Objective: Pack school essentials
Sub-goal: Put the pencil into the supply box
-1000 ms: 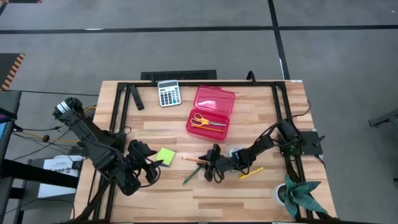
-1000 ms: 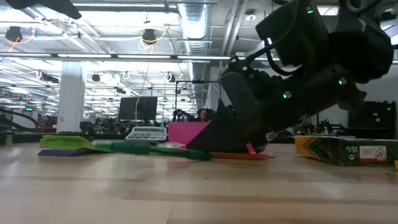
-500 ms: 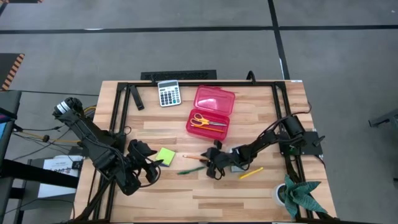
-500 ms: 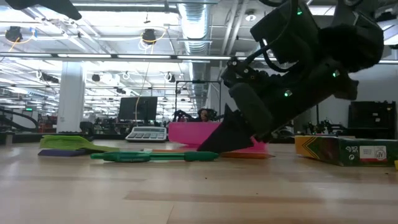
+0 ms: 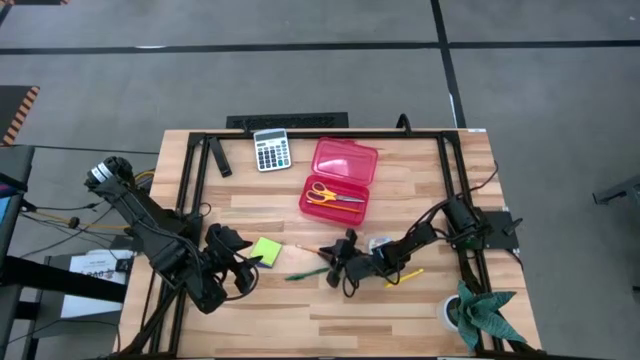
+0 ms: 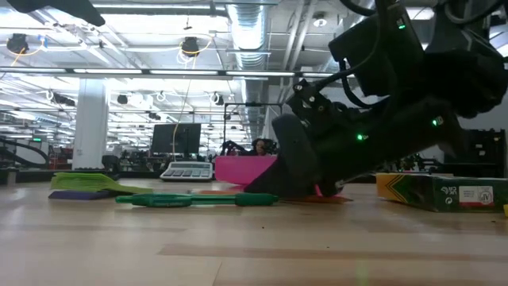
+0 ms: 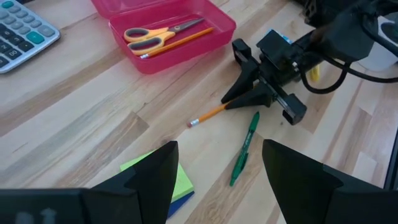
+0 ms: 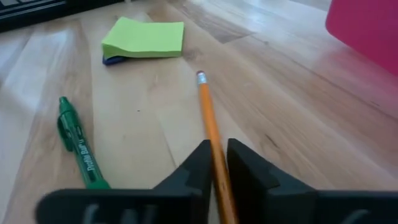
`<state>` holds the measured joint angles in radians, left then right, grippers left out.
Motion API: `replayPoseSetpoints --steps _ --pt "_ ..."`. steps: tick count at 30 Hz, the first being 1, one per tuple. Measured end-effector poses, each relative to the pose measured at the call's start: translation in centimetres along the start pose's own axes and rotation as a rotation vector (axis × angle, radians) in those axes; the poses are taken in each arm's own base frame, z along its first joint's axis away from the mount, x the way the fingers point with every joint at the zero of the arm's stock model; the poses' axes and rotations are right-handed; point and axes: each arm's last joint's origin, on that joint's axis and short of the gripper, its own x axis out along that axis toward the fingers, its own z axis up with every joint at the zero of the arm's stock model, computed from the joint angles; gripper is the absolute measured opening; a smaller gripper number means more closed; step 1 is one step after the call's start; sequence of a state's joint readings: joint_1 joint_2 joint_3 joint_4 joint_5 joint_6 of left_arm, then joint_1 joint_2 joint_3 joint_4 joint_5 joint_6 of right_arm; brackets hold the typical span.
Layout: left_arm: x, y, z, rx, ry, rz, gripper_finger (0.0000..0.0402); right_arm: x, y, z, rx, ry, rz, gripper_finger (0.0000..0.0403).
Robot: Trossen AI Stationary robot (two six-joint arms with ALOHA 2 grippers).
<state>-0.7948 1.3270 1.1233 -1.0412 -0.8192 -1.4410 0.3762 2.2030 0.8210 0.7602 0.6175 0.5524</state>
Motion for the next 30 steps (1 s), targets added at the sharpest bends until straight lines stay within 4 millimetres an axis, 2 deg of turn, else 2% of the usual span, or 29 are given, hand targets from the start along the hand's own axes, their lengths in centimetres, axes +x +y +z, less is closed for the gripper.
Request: replayPoseSetpoints --steps 6,11,20,25,30 --pt "0.0 0.0 0.0 -0.015 0.000 0.000 0.0229 -0.1 -0.1 0.5 0.024 0.000 0.008 0.0021" --pt "0.0 0.0 0.0 -0.021 0.000 0.000 0.0228 -0.7 0.1 1.7 0.014 0.021 0.048 0.0010" --pt "0.0 0.0 0.1 -0.019 -0.024 0.003 0.0228 -2.1 0.1 4.6 -0.028 0.012 0.068 0.0010" --pt "0.0 0.0 0.1 -0.019 -0.045 0.006 0.0228 -3.2 0.2 6.9 -0.052 -0.028 0.077 0.0010" --pt "0.0 0.0 0.2 -0.018 -0.058 0.008 0.0229 -3.9 -0.9 9.7 -0.068 -0.062 0.049 0.0010"
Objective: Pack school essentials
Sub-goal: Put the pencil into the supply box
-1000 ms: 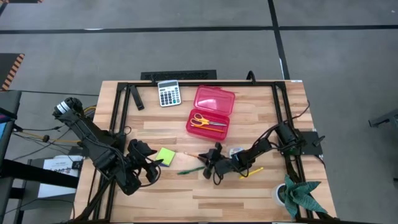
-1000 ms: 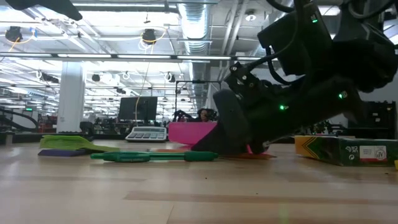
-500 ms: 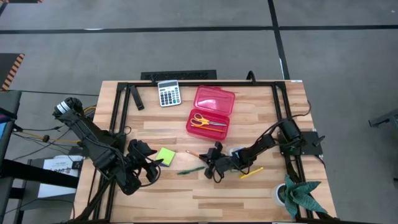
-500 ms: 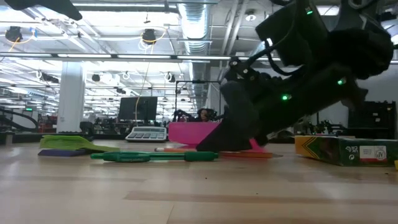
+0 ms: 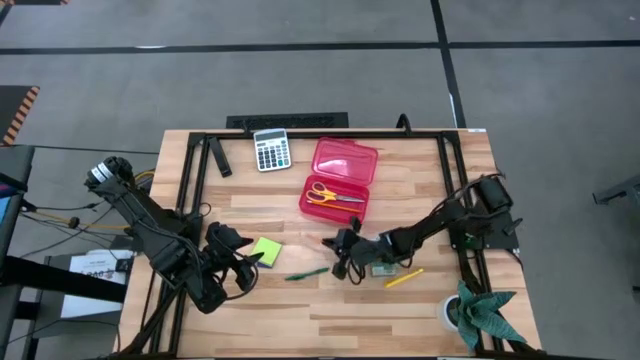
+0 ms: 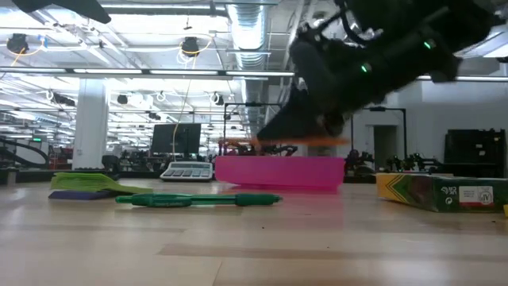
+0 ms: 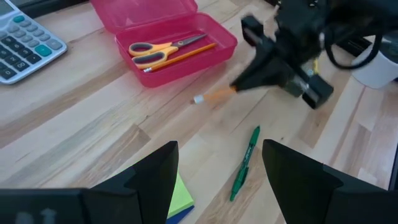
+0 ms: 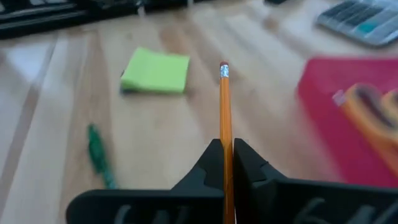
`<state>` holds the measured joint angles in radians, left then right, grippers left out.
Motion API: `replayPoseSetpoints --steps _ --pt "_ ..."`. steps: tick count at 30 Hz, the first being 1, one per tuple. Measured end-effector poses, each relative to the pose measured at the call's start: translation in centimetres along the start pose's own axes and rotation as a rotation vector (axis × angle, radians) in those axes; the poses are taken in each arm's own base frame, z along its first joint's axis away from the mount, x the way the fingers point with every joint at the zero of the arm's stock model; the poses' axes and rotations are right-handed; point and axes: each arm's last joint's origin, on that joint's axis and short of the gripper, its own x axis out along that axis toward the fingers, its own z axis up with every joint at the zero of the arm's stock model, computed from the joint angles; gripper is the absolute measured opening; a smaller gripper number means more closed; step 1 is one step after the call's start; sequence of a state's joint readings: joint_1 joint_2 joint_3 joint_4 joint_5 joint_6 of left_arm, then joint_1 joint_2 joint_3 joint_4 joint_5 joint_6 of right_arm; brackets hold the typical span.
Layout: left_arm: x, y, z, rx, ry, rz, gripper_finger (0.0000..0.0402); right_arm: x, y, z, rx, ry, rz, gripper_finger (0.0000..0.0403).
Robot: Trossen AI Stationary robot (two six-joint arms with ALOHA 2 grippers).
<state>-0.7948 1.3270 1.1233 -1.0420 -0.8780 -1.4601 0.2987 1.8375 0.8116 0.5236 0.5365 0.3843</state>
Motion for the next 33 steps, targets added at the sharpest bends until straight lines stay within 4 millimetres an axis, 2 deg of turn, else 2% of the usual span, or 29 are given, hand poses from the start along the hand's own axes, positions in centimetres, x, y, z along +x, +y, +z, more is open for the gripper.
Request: replayPoseSetpoints --steps 4,8,14,17,20,25,30,33 --pt "0.0 0.0 0.0 -0.001 0.000 0.000 0.0228 -0.2 -2.0 2.6 -0.057 -0.021 -0.016 0.0011" --pt "0.0 0.0 0.0 -0.009 0.000 0.000 0.0228 -0.4 -4.9 5.3 -0.109 -0.038 -0.039 0.0011" --pt "0.0 0.0 0.0 -0.024 0.000 -0.001 0.0228 -0.1 -9.4 7.6 -0.111 -0.042 -0.036 0.0011" --pt "0.0 0.0 0.0 -0.030 0.001 -0.002 0.0228 0.4 -11.0 7.6 -0.095 -0.021 -0.027 0.0011" --pt "0.0 0.0 0.0 -0.032 0.000 -0.002 0.0228 1.3 -11.6 7.3 -0.085 -0.018 -0.001 0.0011" --pt "0.0 0.0 0.0 -0.030 0.001 -0.001 0.0229 2.1 -12.4 5.6 -0.054 0.021 0.032 0.0011" --pt "0.0 0.0 0.0 -0.030 0.001 -0.001 0.0228 2.2 -12.9 3.1 -0.029 0.051 0.026 0.0011" --pt "0.0 0.0 0.0 -0.029 0.000 0.000 0.0228 2.0 -13.0 2.4 -0.013 0.047 0.040 0.0011"
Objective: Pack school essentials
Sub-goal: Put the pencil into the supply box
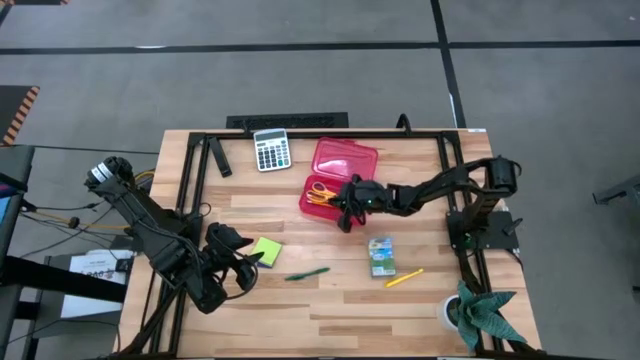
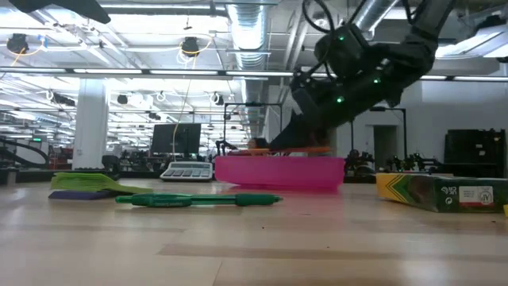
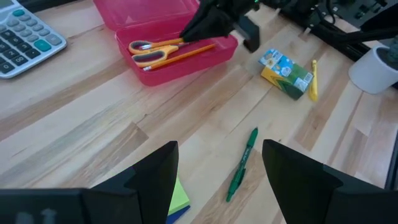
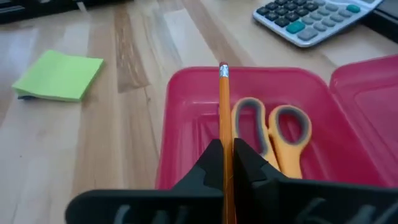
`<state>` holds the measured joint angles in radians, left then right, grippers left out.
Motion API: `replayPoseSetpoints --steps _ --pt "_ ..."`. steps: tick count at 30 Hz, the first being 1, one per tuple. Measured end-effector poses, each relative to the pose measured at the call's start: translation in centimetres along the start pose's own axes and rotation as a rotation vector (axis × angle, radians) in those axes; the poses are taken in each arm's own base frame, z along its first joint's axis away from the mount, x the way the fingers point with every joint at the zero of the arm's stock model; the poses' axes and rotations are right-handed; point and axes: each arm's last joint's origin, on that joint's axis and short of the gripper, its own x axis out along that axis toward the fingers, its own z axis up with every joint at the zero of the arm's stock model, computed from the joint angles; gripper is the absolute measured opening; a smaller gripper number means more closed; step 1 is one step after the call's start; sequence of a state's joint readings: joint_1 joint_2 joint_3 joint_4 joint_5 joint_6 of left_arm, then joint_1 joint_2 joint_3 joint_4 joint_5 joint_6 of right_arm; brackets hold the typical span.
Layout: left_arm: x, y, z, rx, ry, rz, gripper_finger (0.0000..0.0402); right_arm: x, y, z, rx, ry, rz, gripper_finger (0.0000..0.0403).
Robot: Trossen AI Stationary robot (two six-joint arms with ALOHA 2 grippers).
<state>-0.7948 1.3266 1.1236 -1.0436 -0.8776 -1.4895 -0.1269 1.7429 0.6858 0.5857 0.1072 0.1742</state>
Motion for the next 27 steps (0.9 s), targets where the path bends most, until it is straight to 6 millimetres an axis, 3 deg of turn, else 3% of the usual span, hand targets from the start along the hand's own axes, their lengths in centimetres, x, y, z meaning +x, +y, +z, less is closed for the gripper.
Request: replayPoseSetpoints --steps 10,27 --pt "0.0 0.1 0.0 0.009 0.000 0.008 0.0229 1.8 0.2 -1.9 0.048 0.022 0.084 0.0012" --pt "0.0 0.1 0.0 0.011 0.000 0.009 0.0228 1.8 0.4 -1.9 0.061 0.026 0.087 0.0047"
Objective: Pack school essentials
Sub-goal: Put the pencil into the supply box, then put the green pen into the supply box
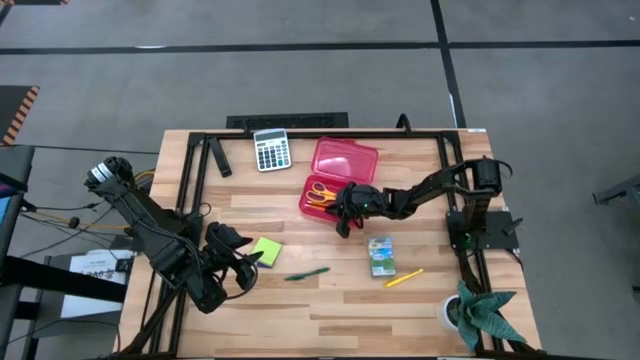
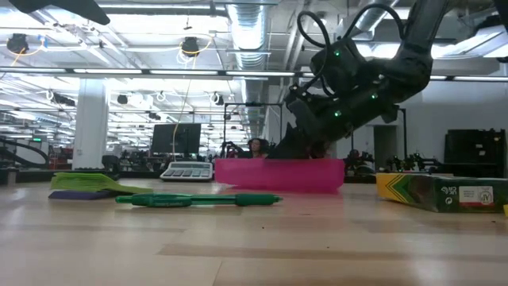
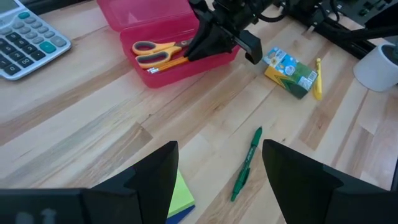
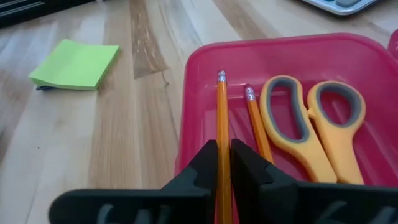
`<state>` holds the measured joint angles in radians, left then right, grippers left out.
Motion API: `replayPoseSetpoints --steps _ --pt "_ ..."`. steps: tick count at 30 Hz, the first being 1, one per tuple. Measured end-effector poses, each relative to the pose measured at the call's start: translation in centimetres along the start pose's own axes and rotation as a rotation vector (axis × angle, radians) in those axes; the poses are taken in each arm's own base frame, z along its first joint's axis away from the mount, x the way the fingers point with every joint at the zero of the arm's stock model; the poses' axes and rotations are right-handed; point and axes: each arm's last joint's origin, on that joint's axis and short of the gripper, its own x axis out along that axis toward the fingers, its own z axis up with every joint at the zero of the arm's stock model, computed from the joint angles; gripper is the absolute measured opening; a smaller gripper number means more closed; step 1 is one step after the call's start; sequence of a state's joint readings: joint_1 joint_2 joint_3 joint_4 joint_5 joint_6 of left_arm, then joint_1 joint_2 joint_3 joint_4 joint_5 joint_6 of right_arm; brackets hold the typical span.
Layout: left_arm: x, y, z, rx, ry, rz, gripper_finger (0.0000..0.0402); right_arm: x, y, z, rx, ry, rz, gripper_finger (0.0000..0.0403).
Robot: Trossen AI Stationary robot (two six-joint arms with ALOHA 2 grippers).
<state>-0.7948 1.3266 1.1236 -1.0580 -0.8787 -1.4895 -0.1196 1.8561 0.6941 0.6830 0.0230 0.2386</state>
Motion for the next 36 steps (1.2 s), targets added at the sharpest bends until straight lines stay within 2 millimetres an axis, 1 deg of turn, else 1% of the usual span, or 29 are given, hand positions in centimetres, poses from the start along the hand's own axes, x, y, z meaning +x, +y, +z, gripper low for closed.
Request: replayPoseSetpoints --steps 6,9,12,18,20,22,26,29,31,33,36 --pt "0.0 0.0 0.0 0.000 0.000 0.000 0.0228 0.0 -0.1 -0.4 0.007 0.042 -0.010 0.0049" --pt "0.0 0.0 0.0 0.000 0.000 0.000 0.0229 0.0 -0.2 -0.6 0.006 0.067 -0.017 0.0060" --pt "0.0 0.0 0.0 0.000 0.000 0.000 0.0228 0.0 -0.2 -0.8 0.006 0.082 -0.023 0.0086" --pt "0.0 0.0 0.0 0.000 0.000 0.000 0.0228 0.0 -0.2 -0.8 0.015 0.084 -0.023 0.0160" --pt "0.0 0.0 0.0 0.000 0.000 0.000 0.0228 -0.2 -0.1 -0.5 0.028 0.069 -0.020 0.0178" --pt "0.0 0.0 0.0 0.000 0.001 0.000 0.0229 -0.6 0.1 0.4 0.034 0.027 -0.009 0.0190" --pt "0.0 0.0 0.0 0.006 0.001 0.002 0.0228 -1.9 0.5 2.3 0.035 -0.037 0.009 0.0195" --pt "0.0 0.1 0.0 0.016 0.000 0.005 0.0228 -3.1 1.6 3.8 0.044 -0.101 0.051 0.0190" --pt "0.0 0.1 0.0 0.019 0.000 0.005 0.0228 -3.9 3.2 4.3 0.029 -0.132 0.113 0.0185" --pt "0.0 0.1 0.0 0.023 0.000 0.005 0.0229 -4.2 5.0 4.1 0.009 -0.144 0.172 0.0182" --pt "0.0 0.1 0.0 0.035 0.000 0.005 0.0228 -4.3 7.6 3.2 -0.028 -0.146 0.233 0.0182"
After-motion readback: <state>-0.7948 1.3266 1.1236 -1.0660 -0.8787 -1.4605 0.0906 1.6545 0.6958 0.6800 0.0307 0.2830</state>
